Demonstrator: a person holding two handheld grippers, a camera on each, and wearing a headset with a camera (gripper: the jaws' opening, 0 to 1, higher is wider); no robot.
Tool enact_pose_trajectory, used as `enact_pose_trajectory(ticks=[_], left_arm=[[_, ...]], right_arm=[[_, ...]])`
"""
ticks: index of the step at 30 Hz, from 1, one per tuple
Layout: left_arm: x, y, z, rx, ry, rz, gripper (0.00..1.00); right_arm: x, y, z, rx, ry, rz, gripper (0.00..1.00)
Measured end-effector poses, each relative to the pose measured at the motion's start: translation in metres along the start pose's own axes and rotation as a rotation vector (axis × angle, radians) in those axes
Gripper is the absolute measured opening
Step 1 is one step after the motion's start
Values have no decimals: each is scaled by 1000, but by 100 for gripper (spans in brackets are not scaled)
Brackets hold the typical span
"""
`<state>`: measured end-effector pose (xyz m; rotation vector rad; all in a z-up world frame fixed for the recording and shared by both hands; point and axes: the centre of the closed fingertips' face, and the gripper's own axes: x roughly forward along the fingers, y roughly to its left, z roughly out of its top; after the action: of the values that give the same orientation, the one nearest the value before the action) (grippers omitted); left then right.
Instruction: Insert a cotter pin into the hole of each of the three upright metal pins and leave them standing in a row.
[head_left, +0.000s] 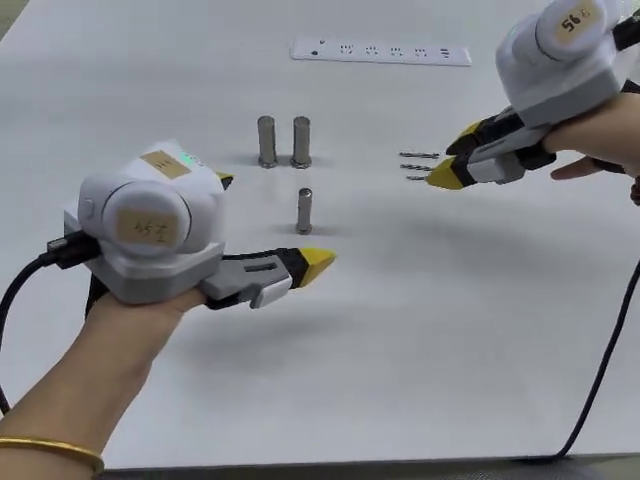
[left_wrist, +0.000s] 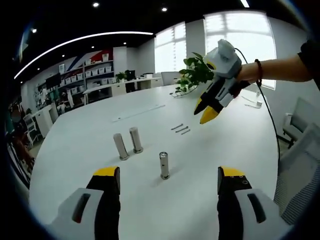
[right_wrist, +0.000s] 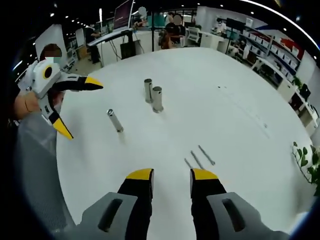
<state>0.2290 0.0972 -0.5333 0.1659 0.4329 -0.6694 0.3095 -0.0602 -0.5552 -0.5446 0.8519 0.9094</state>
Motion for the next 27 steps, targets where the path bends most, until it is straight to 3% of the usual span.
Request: enact_pose_trajectory(ticks=[3, 8, 11, 14, 17, 27], left_arm=[[1, -1, -1, 2, 3, -5, 78], [3, 0, -6, 18, 22, 0, 78], [3, 2, -8, 16, 26, 1, 77], [3, 2, -10, 15, 28, 0, 77], [3, 2, -11, 12, 31, -2, 77], [5, 2, -14, 7, 35, -16, 76]], right_arm=[[8, 0, -7, -28, 49, 13, 21], [26, -22, -10, -86, 91, 28, 16], [33, -27, -10, -101, 120, 53, 15], [33, -20, -10, -114, 142, 74, 14], [36, -22, -16, -142, 196, 95, 12], [48, -30, -31, -215, 272, 132, 8]])
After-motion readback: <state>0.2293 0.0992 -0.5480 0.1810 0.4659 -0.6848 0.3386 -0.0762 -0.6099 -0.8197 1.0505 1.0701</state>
